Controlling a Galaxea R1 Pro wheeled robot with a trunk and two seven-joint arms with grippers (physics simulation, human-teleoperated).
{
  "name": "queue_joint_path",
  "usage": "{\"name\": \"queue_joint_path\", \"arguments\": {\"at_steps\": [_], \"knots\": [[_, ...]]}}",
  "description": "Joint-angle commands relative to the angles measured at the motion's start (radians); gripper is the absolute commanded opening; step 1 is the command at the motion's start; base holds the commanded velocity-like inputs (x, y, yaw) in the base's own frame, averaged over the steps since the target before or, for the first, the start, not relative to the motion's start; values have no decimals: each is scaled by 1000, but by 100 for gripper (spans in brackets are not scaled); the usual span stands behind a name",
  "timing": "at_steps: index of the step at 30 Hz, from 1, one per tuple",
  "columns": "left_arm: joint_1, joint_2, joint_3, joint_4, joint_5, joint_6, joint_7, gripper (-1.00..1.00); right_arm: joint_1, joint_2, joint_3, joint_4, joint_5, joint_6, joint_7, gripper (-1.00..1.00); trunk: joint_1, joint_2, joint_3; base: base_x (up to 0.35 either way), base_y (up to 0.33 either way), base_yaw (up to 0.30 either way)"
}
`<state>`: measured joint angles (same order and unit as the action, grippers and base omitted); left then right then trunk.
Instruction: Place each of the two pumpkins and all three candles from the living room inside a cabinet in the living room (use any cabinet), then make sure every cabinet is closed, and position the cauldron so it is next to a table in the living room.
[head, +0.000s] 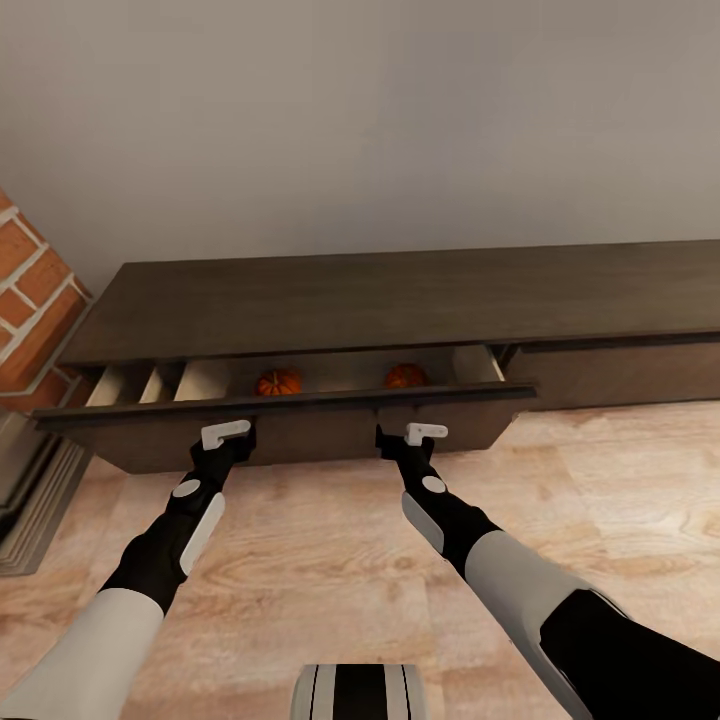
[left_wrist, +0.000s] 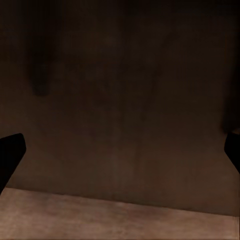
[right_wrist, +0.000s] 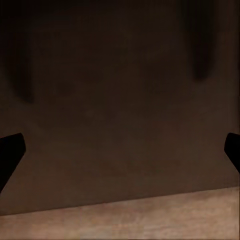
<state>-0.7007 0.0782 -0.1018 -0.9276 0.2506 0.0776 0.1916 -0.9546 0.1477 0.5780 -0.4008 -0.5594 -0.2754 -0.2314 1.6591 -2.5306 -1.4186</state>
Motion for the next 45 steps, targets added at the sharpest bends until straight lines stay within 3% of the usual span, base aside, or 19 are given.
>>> {"name": "queue_joint_path", "arguments": {"at_steps": [1, 15, 45], "knots": [[0, 2, -6, -2, 9, 4, 8, 100, -1, 0, 9, 0, -8, -4, -6, 100, 0, 0, -1, 284, 0, 0], [0, 2, -6, -2, 10, 3, 8, 100, -1, 0, 8, 0, -8, -4, -6, 100, 0, 0, -1, 268, 0, 0], [0, 5, -6, -2, 10, 3, 8, 100, -1, 0, 9, 0, -8, -2, -6, 100, 0, 0, -1, 15, 0, 0]]}}
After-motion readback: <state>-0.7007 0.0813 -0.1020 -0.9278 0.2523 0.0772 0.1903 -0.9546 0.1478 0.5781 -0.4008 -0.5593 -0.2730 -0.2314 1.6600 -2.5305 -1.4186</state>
